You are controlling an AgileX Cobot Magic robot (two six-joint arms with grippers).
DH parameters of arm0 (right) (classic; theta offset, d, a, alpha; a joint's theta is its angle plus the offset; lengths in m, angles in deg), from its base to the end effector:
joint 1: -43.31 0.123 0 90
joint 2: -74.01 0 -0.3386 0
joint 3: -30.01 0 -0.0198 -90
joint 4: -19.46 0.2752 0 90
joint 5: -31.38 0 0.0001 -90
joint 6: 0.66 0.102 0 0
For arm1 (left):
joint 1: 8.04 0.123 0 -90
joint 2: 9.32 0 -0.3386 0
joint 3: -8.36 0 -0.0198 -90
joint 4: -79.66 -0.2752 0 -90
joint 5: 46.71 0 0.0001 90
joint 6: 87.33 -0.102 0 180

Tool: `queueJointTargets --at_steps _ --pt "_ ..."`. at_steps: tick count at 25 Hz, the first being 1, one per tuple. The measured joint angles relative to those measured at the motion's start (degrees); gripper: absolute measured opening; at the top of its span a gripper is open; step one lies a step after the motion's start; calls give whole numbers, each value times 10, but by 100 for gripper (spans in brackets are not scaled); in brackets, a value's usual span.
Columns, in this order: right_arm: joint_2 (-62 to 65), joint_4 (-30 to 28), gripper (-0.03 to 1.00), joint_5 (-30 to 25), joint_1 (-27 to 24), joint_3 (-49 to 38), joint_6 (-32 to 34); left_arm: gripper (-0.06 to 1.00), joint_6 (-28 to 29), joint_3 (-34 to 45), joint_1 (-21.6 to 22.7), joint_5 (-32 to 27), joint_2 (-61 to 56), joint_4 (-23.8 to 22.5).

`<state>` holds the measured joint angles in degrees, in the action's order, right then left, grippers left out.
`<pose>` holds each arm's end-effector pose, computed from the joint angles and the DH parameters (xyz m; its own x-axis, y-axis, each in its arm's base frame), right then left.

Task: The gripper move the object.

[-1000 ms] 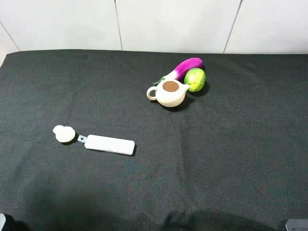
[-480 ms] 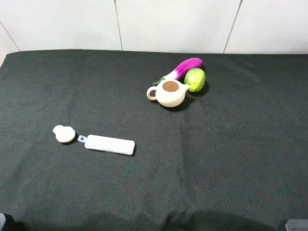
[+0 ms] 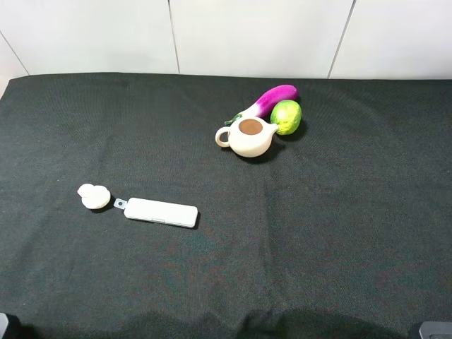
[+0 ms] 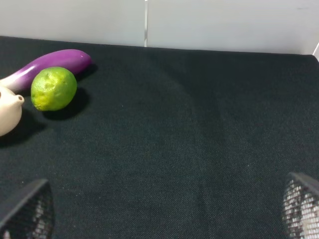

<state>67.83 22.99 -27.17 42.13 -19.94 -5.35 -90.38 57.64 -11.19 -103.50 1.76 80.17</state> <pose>-0.0265 0.0059 0.2867 -0.4148 -0.0411 -0.9090 -0.0478 0.9986 -0.0233 -0.0122 -0.0001 0.2948 -0.4521 0.0733 -0.8889 0.0835 0.9957 0.0396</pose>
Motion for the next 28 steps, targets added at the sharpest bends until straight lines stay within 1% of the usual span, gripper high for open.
queueJointTargets --at_steps 5,10,28 --pt "0 0 69 0 0 0 0 76 8 10 13 -39 -47 0" --pt "0 0 69 0 0 0 0 76 12 11 19 -39 -47 -1" --pt "0 0 69 0 0 0 0 76 12 11 19 -39 -47 -1"
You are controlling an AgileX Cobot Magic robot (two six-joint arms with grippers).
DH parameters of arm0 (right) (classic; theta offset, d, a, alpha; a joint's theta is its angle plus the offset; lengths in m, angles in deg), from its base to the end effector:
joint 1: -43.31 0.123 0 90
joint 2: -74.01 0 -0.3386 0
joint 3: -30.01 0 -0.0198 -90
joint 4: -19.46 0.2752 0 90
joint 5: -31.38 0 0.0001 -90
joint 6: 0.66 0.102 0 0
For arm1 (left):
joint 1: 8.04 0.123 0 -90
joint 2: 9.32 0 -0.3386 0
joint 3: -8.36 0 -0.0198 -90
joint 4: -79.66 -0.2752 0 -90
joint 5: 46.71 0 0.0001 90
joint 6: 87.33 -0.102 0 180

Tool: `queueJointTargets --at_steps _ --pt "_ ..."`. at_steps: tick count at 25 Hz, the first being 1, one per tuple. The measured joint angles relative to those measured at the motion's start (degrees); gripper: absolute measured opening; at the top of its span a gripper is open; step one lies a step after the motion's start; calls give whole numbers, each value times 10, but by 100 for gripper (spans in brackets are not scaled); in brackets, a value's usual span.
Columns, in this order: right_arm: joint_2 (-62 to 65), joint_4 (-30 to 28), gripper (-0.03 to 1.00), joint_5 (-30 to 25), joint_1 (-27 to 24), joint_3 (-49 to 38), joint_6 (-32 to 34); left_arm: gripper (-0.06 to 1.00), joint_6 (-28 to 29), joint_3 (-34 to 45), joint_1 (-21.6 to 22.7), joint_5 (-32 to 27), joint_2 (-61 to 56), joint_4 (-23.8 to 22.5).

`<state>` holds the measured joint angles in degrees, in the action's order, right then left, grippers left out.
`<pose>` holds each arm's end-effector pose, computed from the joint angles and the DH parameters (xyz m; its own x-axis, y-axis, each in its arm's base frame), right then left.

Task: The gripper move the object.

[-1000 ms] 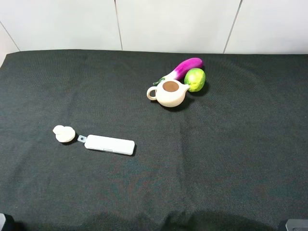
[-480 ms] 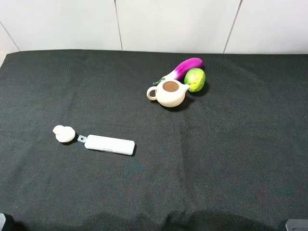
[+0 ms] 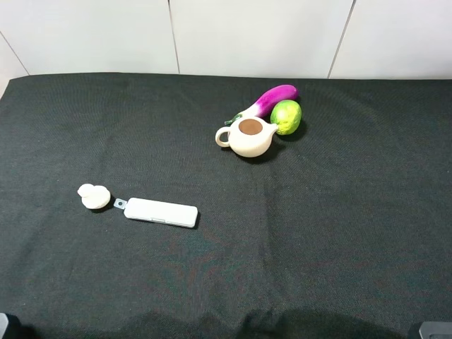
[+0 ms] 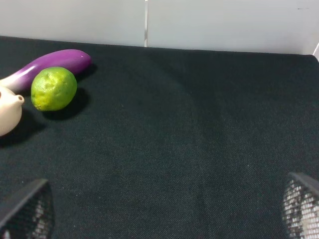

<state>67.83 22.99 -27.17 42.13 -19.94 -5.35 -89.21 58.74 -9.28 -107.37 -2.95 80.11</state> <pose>-0.0265 0.0059 0.2867 -0.4148 -0.0411 -0.9090 -0.0478 0.9986 -0.0233 -0.0267 -0.0001 0.2810 -0.4592 0.0389 -0.8875 0.0410 0.9989 0.0226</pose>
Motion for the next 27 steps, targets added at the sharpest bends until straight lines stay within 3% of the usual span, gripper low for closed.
queueJointTargets --at_steps 27 --pt "0 0 69 0 0 0 0 76 0 0 0 0 0 0"
